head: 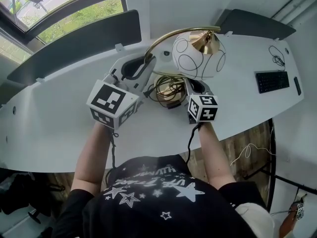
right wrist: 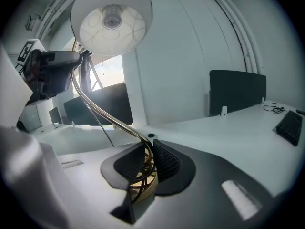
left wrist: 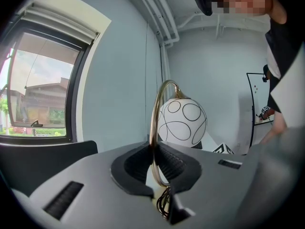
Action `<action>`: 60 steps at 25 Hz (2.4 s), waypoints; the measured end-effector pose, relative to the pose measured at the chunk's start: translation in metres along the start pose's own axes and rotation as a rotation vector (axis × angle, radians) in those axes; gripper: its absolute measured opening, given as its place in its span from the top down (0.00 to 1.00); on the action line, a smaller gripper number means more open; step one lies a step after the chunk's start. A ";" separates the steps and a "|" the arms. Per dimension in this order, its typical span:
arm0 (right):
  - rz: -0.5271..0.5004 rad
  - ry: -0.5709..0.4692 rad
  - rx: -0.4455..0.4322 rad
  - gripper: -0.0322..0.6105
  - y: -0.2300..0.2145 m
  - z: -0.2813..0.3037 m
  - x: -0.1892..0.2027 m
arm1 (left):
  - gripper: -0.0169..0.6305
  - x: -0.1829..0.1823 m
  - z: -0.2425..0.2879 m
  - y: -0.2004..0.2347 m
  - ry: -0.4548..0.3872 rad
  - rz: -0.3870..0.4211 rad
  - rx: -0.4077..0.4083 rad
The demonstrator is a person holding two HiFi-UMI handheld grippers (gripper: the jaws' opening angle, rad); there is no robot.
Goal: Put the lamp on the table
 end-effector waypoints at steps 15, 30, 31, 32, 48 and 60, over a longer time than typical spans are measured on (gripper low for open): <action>0.011 0.031 0.019 0.88 -0.003 0.044 0.000 | 0.92 0.018 0.021 0.033 0.066 -0.029 0.015; 0.000 0.041 0.015 0.88 -0.006 0.046 0.006 | 0.92 0.016 0.031 0.031 0.041 -0.020 0.045; 0.001 0.041 0.015 0.88 -0.006 0.046 0.007 | 0.92 0.015 0.031 0.031 0.040 -0.019 0.049; 0.000 0.040 0.016 0.88 -0.006 0.046 0.007 | 0.92 0.015 0.031 0.030 0.038 -0.019 0.050; 0.031 0.052 0.041 0.87 -0.006 0.046 0.012 | 0.92 0.018 0.031 0.027 0.018 -0.014 -0.007; 0.025 0.046 0.044 0.70 0.008 0.019 0.011 | 0.74 0.031 0.001 0.015 -0.031 -0.044 -0.060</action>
Point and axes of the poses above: the fingertips, and each gripper's own axes: z forward along the fingers, y to its left, x out of its underside, the point moved 3 cm from there along -z, backward along the fingers, and after that the axes turned 15 degrees about x, right-handed, at the moved point
